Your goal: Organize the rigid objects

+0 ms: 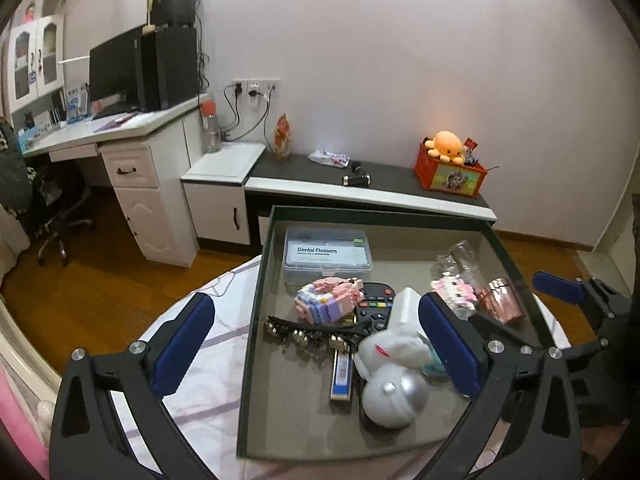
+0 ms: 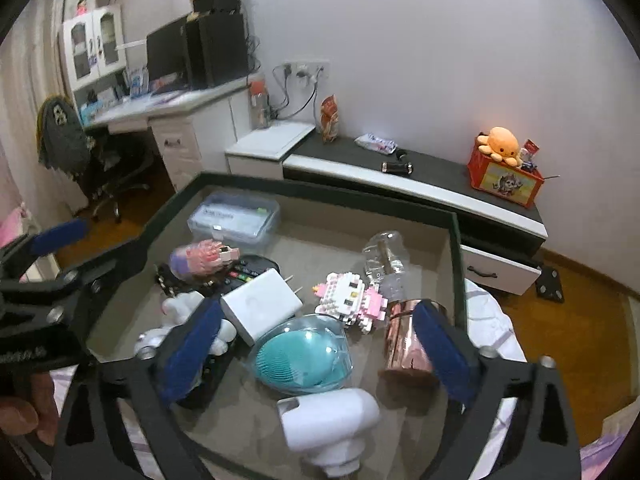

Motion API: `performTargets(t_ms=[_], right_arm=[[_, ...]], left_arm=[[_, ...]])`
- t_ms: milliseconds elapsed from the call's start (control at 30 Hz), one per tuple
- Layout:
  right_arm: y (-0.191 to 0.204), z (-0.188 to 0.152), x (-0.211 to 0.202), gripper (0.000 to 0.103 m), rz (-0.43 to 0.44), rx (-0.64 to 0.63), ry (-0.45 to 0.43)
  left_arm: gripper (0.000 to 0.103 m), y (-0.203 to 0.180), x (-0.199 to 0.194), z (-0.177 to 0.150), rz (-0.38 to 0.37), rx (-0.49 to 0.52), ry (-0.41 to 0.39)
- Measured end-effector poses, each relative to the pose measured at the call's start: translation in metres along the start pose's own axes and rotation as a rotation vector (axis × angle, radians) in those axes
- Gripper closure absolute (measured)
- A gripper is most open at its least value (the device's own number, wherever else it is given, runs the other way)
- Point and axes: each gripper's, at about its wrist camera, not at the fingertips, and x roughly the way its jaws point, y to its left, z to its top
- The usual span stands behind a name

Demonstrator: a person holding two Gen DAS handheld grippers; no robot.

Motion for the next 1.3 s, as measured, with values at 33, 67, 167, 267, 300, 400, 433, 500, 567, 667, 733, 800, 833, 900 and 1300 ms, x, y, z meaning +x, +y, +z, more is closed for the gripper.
performTargets(t_ms=[33,67,167,267,300,400,433,500,567,667,733,800,833,900,1300], right_arm=[[0.001,-0.002,-0.006,0.0,-0.004,0.006,-0.005],[0.002,-0.003,-0.012,0.0,-0.012,0.012,-0.012],[0.004,-0.006,-0.032,0.0,-0.04,0.034,-0.03],[0.01,-0.014,-0.059,0.0,-0.048,0.053,-0.066],[0.01,-0.017,-0.068,0.0,-0.052,0.059,-0.075],[0.013,-0.029,-0.095,0.0,-0.056,0.084,-0.106],[0.012,-0.033,-0.102,0.0,-0.059,0.09,-0.112],[0.013,-0.046,-0.122,0.0,-0.065,0.107,-0.125],[0.015,-0.057,-0.14,0.0,-0.068,0.122,-0.14],[0.017,-0.076,-0.169,0.0,-0.074,0.147,-0.164],[0.019,-0.086,-0.186,0.0,-0.073,0.163,-0.179],[0.022,-0.097,-0.205,0.0,-0.074,0.171,-0.196],[0.022,-0.102,-0.213,0.0,-0.076,0.171,-0.203],[0.027,-0.112,-0.229,0.0,-0.081,0.17,-0.217],[0.05,-0.171,-0.279,0.0,-0.067,0.172,-0.232]], left_arm=[[0.0,0.001,-0.009,-0.001,0.005,-0.003,-0.006],[0.0,0.002,-0.014,-0.001,0.01,-0.004,-0.01],[0.0,0.001,-0.042,-0.006,0.031,0.006,-0.031],[0.0,-0.001,-0.074,-0.014,0.052,0.015,-0.064],[0.0,-0.003,-0.088,-0.018,0.061,0.019,-0.077],[0.0,-0.002,-0.119,-0.031,0.073,0.021,-0.103],[0.0,-0.003,-0.126,-0.034,0.076,0.024,-0.108],[0.0,-0.004,-0.145,-0.044,0.09,0.032,-0.121],[0.0,-0.004,-0.163,-0.057,0.094,0.036,-0.127],[0.0,-0.006,-0.183,-0.073,0.087,0.038,-0.125],[0.0,-0.008,-0.197,-0.084,0.08,0.034,-0.132],[0.0,-0.01,-0.209,-0.094,0.063,0.033,-0.13],[0.0,-0.012,-0.216,-0.1,0.06,0.035,-0.129],[0.0,-0.016,-0.226,-0.11,0.054,0.034,-0.128],[0.0,-0.025,-0.258,-0.16,0.052,0.032,-0.091]])
